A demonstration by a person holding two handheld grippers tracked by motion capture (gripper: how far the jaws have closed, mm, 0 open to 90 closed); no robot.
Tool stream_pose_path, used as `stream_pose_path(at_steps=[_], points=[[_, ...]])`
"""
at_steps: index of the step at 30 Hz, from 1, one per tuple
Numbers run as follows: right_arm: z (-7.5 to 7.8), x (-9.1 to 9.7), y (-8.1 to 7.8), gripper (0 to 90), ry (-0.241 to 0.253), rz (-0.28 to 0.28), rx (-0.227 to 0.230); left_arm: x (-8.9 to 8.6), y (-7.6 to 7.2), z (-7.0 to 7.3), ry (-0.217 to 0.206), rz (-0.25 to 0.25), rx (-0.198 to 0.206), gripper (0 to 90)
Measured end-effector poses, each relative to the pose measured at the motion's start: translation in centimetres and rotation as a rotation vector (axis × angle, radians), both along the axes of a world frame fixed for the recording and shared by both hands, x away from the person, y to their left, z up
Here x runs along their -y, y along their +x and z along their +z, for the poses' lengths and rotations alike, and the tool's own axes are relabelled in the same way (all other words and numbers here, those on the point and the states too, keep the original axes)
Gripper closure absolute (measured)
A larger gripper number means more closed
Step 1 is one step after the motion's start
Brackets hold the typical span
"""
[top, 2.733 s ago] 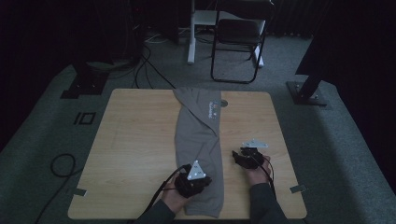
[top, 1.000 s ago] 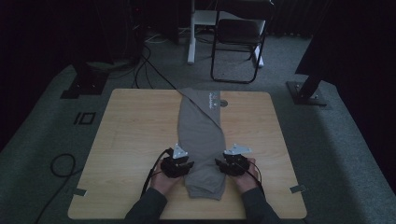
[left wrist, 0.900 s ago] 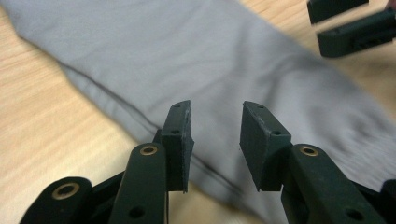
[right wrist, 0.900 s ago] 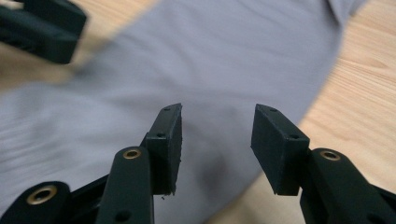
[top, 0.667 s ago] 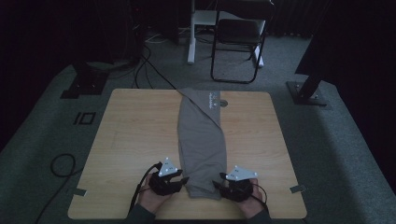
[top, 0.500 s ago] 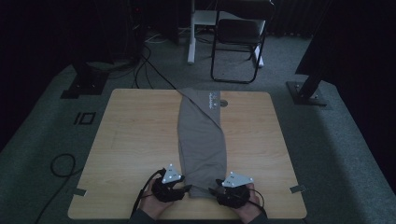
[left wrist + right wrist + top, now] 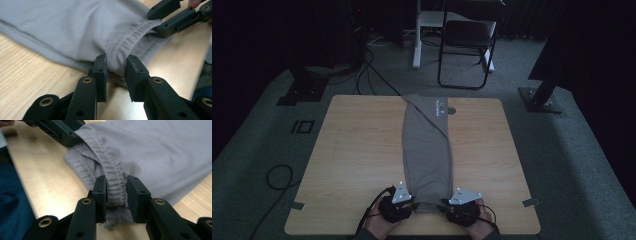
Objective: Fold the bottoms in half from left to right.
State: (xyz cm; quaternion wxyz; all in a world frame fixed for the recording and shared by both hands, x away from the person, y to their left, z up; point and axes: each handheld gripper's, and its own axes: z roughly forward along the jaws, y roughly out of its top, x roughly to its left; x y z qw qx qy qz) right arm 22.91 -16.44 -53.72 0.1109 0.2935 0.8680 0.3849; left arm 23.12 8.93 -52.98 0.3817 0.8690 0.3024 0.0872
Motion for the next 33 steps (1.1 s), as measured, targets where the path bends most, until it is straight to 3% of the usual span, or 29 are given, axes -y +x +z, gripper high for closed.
stream_pose_path(at_steps=[5,8,11,13,16,19,20,21,26,29,33], points=[[-0.1,0.6,-1.3,71.4,0.006,0.025,-0.010,0.4,-1.4,-0.4,0.040,-0.037,-0.003,72.1],[-0.3,0.6,-1.5,71.3,-0.006,0.038,-0.021,0.2,-1.6,-0.6,0.036,-0.033,-0.016,71.5],[-0.4,0.5,-1.4,66.9,0.000,0.050,-0.024,-0.5,-1.5,-0.3,-0.012,-0.025,-0.023,65.9],[-0.1,0.6,-1.0,56.7,0.031,0.035,-0.021,-1.0,-1.2,0.2,-0.031,-0.015,0.006,60.3],[0.4,0.9,0.0,49.3,0.068,-0.013,0.000,-1.7,0.0,1.3,-0.043,0.029,0.058,56.0],[0.9,0.9,2.0,47.3,0.086,-0.064,0.037,-2.0,2.5,1.9,-0.049,0.084,0.094,55.6],[1.0,0.9,2.8,46.9,0.084,-0.082,0.050,-2.0,2.5,1.9,-0.049,0.084,0.094,55.0],[1.1,0.7,4.8,46.0,0.074,-0.131,0.078,-1.7,5.9,1.6,-0.044,0.152,0.113,54.8],[1.3,0.0,9.8,44.1,0.042,-0.235,0.135,-0.9,11.7,0.7,-0.024,0.268,0.112,51.6],[1.0,-0.6,13.3,43.2,0.026,-0.302,0.131,-0.3,14.6,0.3,0.017,0.329,0.131,49.2],[-0.2,-1.4,17.8,42.5,-0.010,-0.366,0.086,0.2,17.9,-0.7,0.083,0.397,0.136,49.0]])
